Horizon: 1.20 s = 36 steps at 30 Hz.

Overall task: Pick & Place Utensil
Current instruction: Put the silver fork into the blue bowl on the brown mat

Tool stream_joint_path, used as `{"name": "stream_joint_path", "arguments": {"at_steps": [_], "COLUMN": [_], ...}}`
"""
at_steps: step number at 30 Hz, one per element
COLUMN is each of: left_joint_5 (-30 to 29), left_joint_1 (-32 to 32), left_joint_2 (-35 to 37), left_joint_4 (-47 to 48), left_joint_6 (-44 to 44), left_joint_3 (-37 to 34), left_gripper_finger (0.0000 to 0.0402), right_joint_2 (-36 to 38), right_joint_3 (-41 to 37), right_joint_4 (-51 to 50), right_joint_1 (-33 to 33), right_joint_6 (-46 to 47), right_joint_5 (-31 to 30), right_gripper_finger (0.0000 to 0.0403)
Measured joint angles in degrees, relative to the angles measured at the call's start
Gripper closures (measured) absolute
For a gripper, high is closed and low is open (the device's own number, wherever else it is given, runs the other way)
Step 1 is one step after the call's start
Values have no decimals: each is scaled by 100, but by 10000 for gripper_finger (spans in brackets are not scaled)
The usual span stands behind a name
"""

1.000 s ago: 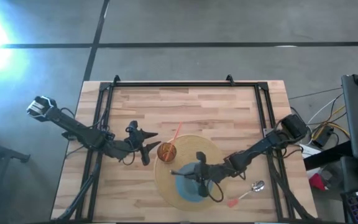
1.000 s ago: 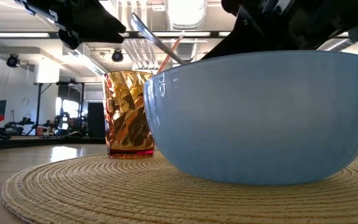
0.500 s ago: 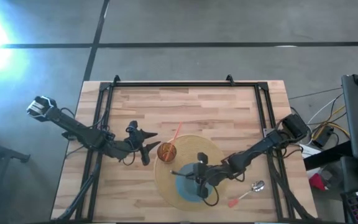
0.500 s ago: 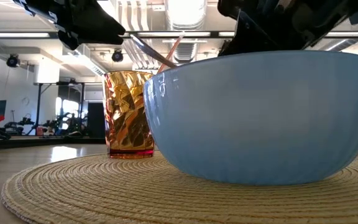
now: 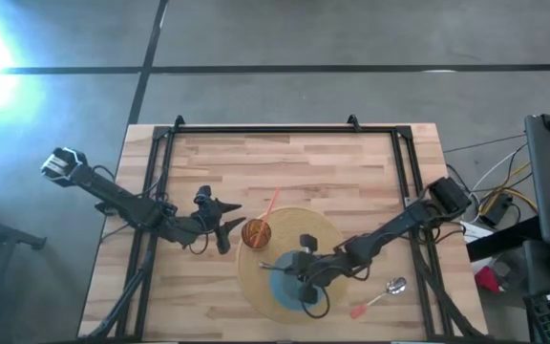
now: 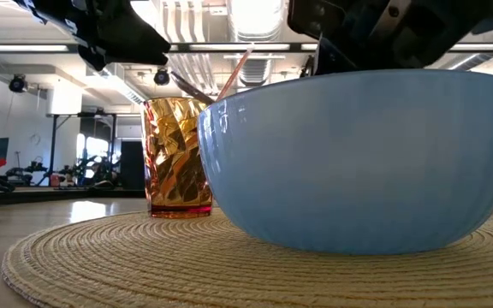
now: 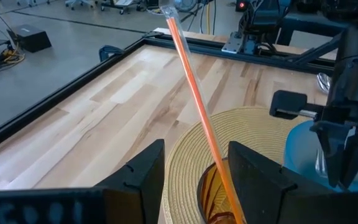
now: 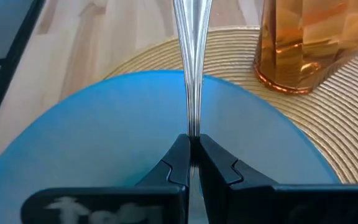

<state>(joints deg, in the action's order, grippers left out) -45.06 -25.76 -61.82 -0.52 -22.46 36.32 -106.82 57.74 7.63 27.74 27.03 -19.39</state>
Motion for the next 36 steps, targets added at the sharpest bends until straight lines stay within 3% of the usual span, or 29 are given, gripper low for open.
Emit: {"name": "stream_joint_path", "arguments": {"at_steps": [26,36], "left_joint_5": [0,2], "left_joint_1": [0,0], "left_joint_2": [0,0], "left_joint_4": [18,18], "left_joint_6": [-24,-27], "left_joint_3": [0,0], "left_gripper_finger": [232,232], "right_joint_2": [-2,24], "right_joint_3": [-9,0], "right_joint_4": [-281,-277], "right_joint_1": [-4,-2], "right_joint_6": [-2,-2], "right_joint_5": [37,36], "right_gripper_finger": [387,322]}}
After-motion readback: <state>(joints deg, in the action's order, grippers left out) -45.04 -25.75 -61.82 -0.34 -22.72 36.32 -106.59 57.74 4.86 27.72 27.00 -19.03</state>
